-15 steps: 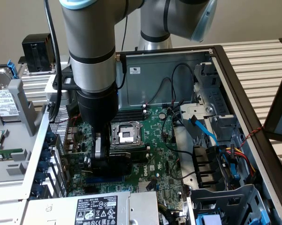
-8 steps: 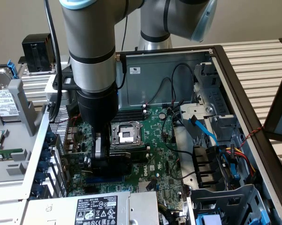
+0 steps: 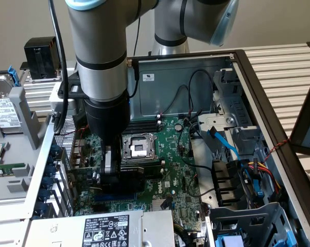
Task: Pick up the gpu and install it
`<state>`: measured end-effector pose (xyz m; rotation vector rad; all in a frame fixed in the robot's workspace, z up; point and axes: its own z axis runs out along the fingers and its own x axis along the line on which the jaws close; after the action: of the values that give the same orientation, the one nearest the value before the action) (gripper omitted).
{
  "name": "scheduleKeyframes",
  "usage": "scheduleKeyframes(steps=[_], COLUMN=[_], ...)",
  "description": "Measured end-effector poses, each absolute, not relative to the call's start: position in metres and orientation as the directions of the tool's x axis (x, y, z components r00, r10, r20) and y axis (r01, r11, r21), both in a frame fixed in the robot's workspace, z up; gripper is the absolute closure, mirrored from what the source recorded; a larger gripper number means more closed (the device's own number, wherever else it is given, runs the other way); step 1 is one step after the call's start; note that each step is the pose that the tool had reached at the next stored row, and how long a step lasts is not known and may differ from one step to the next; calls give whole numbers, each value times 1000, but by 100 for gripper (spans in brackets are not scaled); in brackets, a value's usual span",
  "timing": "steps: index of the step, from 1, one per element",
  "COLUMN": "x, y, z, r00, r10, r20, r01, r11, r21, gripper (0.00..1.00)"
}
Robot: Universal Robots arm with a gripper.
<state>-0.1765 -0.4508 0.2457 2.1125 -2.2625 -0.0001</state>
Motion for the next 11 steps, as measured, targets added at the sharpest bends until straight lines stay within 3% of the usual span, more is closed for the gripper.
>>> scheduleKeyframes(steps=[11], x=[-178], y=[-451], z=[246], r00=[-68], r10=[-997], r20=[28], r01=[-997], r11=[69], r21=[24], gripper=[73])
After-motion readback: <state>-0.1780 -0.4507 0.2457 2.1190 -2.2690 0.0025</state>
